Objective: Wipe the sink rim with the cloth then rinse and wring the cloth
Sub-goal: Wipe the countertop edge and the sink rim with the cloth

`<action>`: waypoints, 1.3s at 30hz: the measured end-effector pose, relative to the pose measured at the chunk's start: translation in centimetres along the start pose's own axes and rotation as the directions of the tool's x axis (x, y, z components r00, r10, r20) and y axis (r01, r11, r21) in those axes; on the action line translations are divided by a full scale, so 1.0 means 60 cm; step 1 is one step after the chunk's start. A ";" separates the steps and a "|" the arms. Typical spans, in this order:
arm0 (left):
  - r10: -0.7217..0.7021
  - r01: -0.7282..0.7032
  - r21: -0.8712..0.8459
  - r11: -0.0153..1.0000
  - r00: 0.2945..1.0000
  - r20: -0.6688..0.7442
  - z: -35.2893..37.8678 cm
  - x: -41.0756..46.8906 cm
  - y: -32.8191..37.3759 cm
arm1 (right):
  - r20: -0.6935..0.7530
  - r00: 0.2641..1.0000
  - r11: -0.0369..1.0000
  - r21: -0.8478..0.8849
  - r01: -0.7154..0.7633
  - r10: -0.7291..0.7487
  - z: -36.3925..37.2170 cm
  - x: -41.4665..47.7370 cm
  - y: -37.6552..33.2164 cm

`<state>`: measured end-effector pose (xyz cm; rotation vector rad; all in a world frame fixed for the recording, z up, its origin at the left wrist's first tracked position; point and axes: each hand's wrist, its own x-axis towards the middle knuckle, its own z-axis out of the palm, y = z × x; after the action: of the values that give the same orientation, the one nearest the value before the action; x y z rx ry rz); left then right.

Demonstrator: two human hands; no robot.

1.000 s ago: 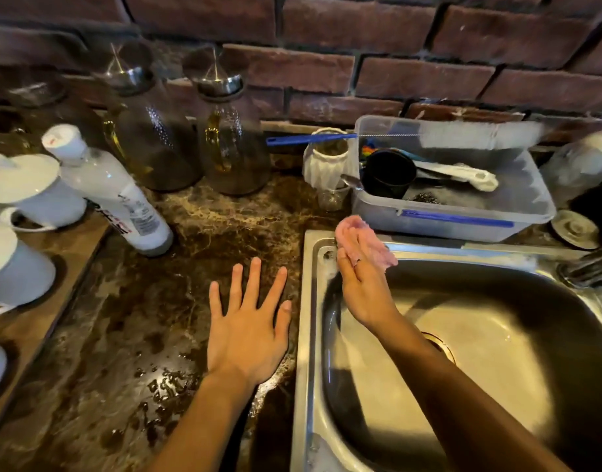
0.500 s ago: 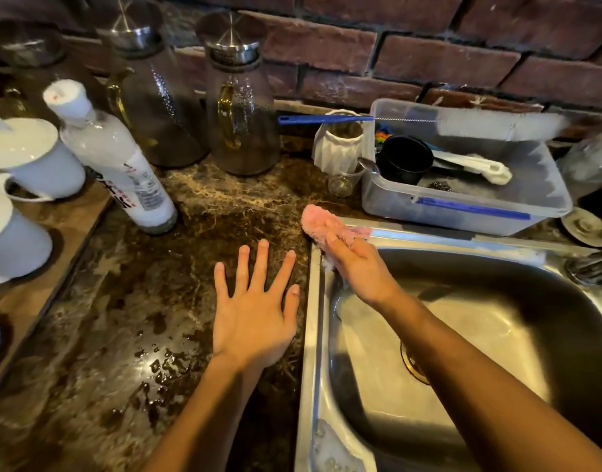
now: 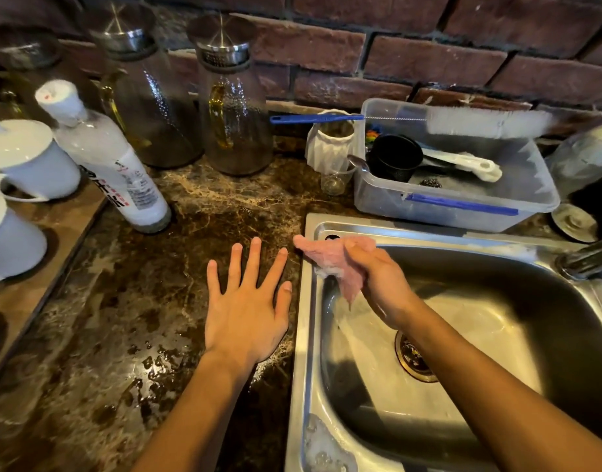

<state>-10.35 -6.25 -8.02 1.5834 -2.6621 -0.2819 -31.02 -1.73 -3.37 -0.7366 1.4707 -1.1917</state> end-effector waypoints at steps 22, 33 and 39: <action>-0.003 0.003 -0.003 1.000 1.000 -0.004 0.006 0.003 0.000 | 0.081 0.972 0.740 -0.636 0.220 -0.220 0.038 0.025 0.017; -0.001 0.001 0.014 1.000 1.000 -0.011 0.008 0.003 0.000 | 0.059 0.978 0.878 -0.433 0.205 -0.199 0.036 -0.026 0.060; 0.009 -0.009 0.033 0.999 1.000 0.009 0.006 0.002 -0.001 | 0.017 0.983 0.924 -0.338 0.177 -0.183 0.042 -0.058 0.081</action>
<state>-10.41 -6.36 -8.42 1.5825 -2.6938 -0.2462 -27.03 2.20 -6.63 -1.1199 1.6712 -1.0911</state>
